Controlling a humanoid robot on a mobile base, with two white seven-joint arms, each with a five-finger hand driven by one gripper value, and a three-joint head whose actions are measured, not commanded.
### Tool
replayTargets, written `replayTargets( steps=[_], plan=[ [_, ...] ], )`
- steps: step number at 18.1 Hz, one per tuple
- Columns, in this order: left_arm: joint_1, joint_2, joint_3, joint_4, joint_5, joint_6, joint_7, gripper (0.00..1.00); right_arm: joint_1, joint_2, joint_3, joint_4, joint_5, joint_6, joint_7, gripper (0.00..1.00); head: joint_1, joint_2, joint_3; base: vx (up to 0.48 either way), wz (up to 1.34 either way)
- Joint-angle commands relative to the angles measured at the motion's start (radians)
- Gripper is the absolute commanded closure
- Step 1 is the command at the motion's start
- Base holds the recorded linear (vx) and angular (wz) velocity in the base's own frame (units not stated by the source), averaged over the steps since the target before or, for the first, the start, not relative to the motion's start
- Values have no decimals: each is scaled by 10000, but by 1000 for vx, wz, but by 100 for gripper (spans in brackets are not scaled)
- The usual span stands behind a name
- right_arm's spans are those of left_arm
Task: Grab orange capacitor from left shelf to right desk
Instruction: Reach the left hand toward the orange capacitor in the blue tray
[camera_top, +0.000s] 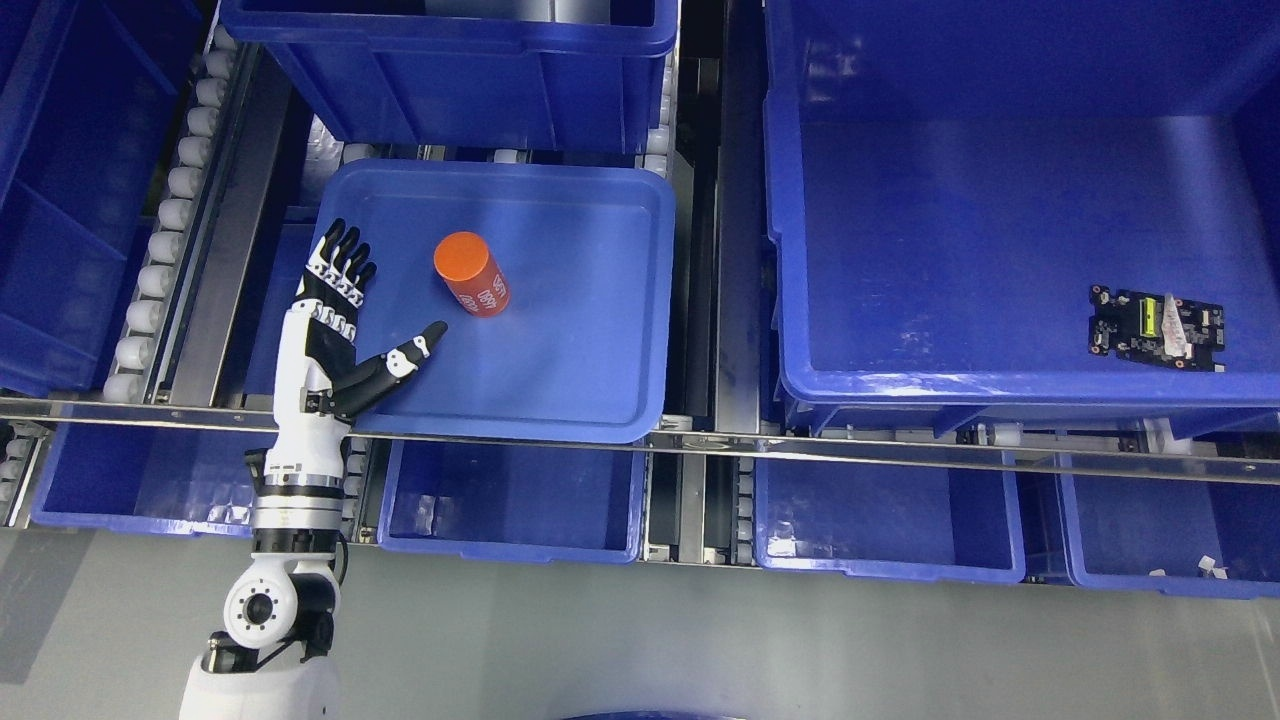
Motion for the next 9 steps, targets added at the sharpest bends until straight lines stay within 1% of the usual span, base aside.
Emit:
replayTargets(
  steps=[1,4,6,7,9],
  plan=[
    [-216,32,163,-181,2,81,-18,1,229,-175,-107,-175,61,7,3,0,0,0,0,0,0],
    [-232,32,-83,-166,2,97,-48,1,214,-175,-107,-175,61,7,3,0,0,0,0,0,0],
    [-248,32,-527,-120,-13,112,-48,1,229,-175,-107,-175,61,7,3,0,0,0,0,0,0],
    [-263,32,-772,-59,-28,218,-48,1,229,-175,-107,-175,77,7,3,0,0,0,0,0,0],
    [-675,179,-1156,139,-181,768,-79,1,229,-175,-107,-175,61,7,3,0,0,0,0,0,0]
  ],
)
